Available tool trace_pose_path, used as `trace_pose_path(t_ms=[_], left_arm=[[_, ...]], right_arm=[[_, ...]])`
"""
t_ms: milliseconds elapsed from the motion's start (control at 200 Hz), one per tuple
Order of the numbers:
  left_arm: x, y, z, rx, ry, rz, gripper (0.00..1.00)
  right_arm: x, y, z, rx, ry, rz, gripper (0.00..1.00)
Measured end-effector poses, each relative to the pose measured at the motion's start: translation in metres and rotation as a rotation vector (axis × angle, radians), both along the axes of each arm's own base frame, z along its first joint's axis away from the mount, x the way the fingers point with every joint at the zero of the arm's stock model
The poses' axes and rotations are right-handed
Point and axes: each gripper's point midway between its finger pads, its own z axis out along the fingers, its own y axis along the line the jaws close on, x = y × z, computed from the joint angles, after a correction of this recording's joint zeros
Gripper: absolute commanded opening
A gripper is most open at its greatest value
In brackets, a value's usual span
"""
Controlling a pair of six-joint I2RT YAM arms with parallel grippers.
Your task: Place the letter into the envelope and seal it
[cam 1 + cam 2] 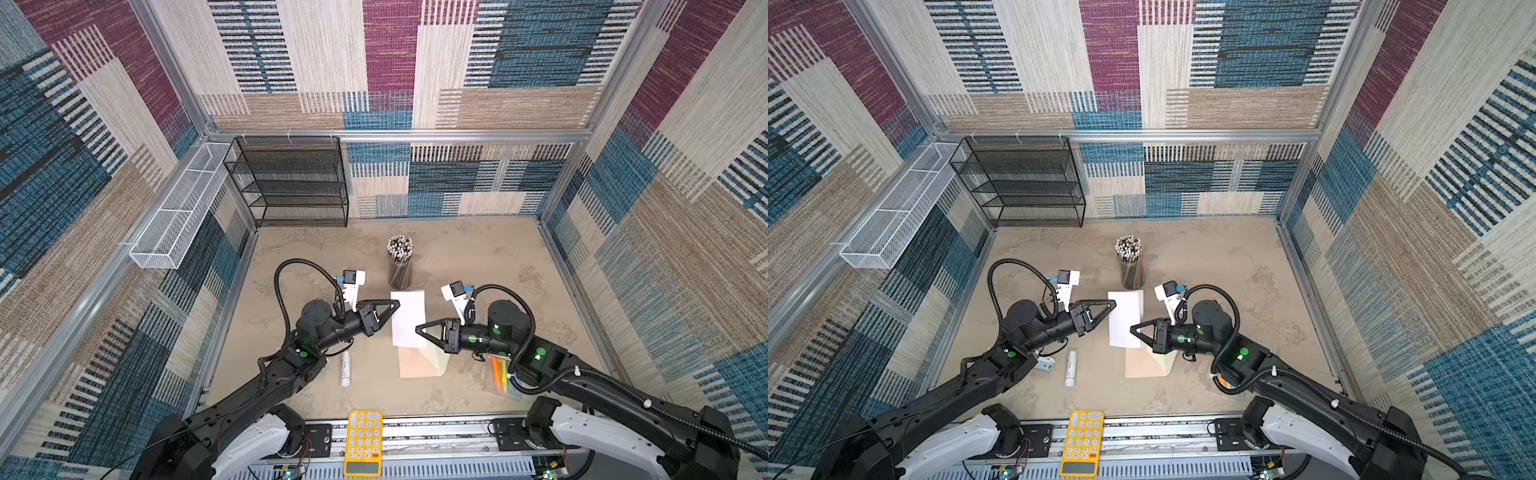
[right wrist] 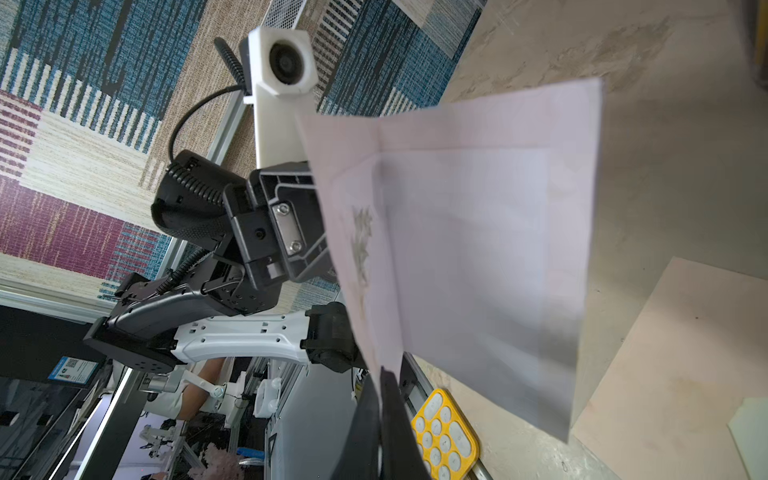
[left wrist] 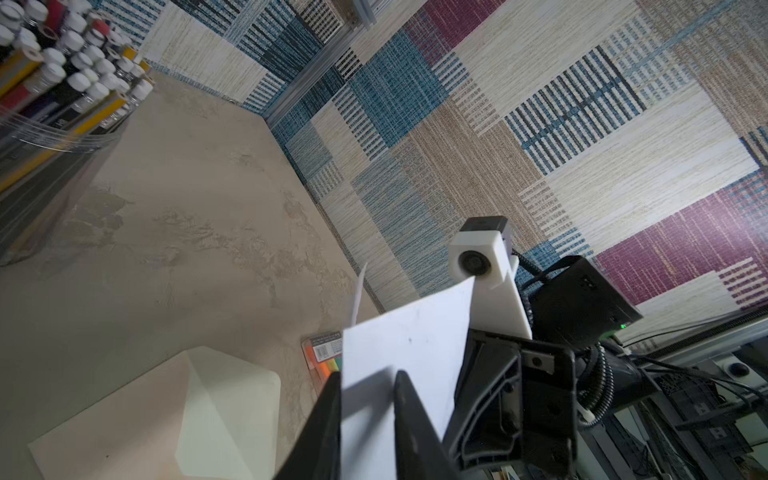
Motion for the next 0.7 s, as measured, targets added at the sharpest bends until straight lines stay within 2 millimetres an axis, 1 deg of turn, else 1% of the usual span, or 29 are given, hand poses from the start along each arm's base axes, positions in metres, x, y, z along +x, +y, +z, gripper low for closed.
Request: trace_pose_path(t_ms=[85,185,356,436,466,496,536,566,601,671,701], left_arm=[[-0.001,-0.001,0.001,-0.001,-0.003,-0.007,0.21],[-0.002,-0.003,0.003,0.000,-0.002,-0.015,0.13],[-0.002,-0.003,0.003,0.010,0.005,-0.016,0.08],[-0.002,-0.004,0.004,0.009,0.002,-0.016,0.03],[-0.002,-0.004,0.004,0.010,0.002,-0.016,0.02],[-0.002,-0.004,0.004,0.010,0.002,-0.016,0.00],[-0.002,-0.004,0.004,0.011,0.003,-0.017,0.00],[-0.002,-0.004,0.004,0.012,0.004,-0.017,0.00],[-0.002,-0.004,0.003,0.013,0.006,-0.017,0.00],[-0.003,-0.003,0.003,0.015,0.009,-0.017,0.00],[-0.003,-0.003,0.003,0.015,0.010,-0.018,0.00]], right_arm=[[0.001,0.000,-0.002,-0.002,0.001,-0.005,0.07],[0.000,-0.001,-0.004,-0.006,0.005,-0.006,0.09],[-0.001,-0.004,-0.005,-0.002,0.002,-0.013,0.12],[-0.002,-0.006,-0.005,0.001,-0.002,-0.016,0.15],[-0.002,-0.006,-0.005,0.002,-0.002,-0.016,0.22],[-0.003,-0.007,-0.004,0.003,-0.003,-0.016,0.32],[-0.003,-0.007,-0.004,0.005,-0.005,-0.017,0.51],[-0.003,-0.008,-0.003,0.005,-0.008,-0.020,0.61],[-0.001,-0.009,-0.003,0.005,-0.011,-0.033,0.68],[-0.002,-0.012,-0.004,0.002,-0.024,-0.040,0.78],[-0.002,-0.014,-0.005,0.002,-0.028,-0.049,0.84]])
